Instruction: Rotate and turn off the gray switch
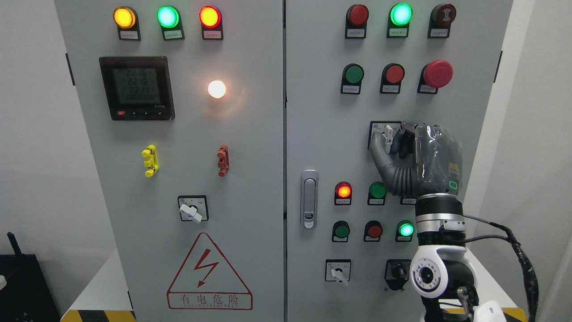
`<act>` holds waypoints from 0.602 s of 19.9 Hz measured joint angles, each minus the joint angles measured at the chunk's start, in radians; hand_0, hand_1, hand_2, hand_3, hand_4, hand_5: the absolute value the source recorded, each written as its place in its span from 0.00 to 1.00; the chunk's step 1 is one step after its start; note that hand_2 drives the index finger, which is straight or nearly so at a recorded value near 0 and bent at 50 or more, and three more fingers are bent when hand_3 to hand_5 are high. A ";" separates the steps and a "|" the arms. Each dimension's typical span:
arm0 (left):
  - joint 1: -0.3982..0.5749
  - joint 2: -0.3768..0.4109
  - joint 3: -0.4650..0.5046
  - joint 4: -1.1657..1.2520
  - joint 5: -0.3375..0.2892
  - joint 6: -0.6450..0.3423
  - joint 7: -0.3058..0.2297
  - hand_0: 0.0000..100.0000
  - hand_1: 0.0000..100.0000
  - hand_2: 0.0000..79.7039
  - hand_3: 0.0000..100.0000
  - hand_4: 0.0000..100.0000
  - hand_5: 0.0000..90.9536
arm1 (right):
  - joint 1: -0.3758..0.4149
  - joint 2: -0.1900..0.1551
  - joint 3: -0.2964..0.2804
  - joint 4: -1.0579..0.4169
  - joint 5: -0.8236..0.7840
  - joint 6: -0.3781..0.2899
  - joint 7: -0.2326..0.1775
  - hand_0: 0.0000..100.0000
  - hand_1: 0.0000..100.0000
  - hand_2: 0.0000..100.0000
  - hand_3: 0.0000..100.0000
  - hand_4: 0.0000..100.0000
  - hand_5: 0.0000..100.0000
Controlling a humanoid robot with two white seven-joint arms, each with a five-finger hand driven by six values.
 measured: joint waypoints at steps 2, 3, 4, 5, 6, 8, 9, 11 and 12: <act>0.000 0.000 0.000 0.000 0.000 0.000 0.000 0.12 0.39 0.00 0.00 0.00 0.00 | 0.001 0.000 -0.002 -0.001 0.000 -0.004 -0.001 0.56 0.37 0.74 0.95 0.89 1.00; 0.000 0.000 0.000 0.000 0.000 0.000 0.000 0.12 0.39 0.00 0.00 0.00 0.00 | 0.002 0.000 -0.002 -0.002 0.000 -0.006 -0.001 0.56 0.37 0.74 0.95 0.89 1.00; 0.000 0.000 0.000 0.000 0.000 0.000 0.000 0.12 0.39 0.00 0.00 0.00 0.00 | 0.002 0.000 -0.003 -0.004 -0.001 -0.008 -0.002 0.56 0.37 0.74 0.95 0.89 1.00; 0.000 0.000 0.000 0.000 0.000 0.000 0.000 0.12 0.39 0.00 0.00 0.00 0.00 | 0.003 0.000 -0.004 -0.005 -0.001 -0.009 -0.004 0.56 0.37 0.74 0.95 0.89 1.00; 0.000 0.000 0.000 0.000 0.000 0.000 0.000 0.12 0.39 0.00 0.00 0.00 0.00 | 0.003 0.000 -0.005 -0.006 -0.001 -0.009 -0.005 0.56 0.37 0.74 0.95 0.89 1.00; 0.000 0.000 0.000 0.000 0.000 0.000 0.000 0.12 0.39 0.00 0.00 0.00 0.00 | 0.004 0.000 -0.006 -0.010 -0.001 -0.010 -0.005 0.56 0.37 0.74 0.95 0.89 1.00; 0.000 0.000 0.000 0.000 0.000 0.000 0.000 0.12 0.39 0.00 0.00 0.00 0.00 | 0.004 0.000 -0.007 -0.012 -0.001 -0.011 -0.006 0.56 0.37 0.74 0.95 0.89 1.00; 0.000 0.000 0.000 0.000 0.000 0.000 0.000 0.12 0.39 0.00 0.00 0.00 0.00 | 0.005 0.000 -0.008 -0.018 -0.001 -0.014 -0.007 0.56 0.38 0.74 0.95 0.89 1.00; 0.000 0.000 0.000 0.000 0.000 0.000 0.000 0.12 0.39 0.00 0.00 0.00 0.00 | 0.005 0.000 -0.009 -0.021 -0.001 -0.015 -0.007 0.56 0.38 0.74 0.95 0.89 1.00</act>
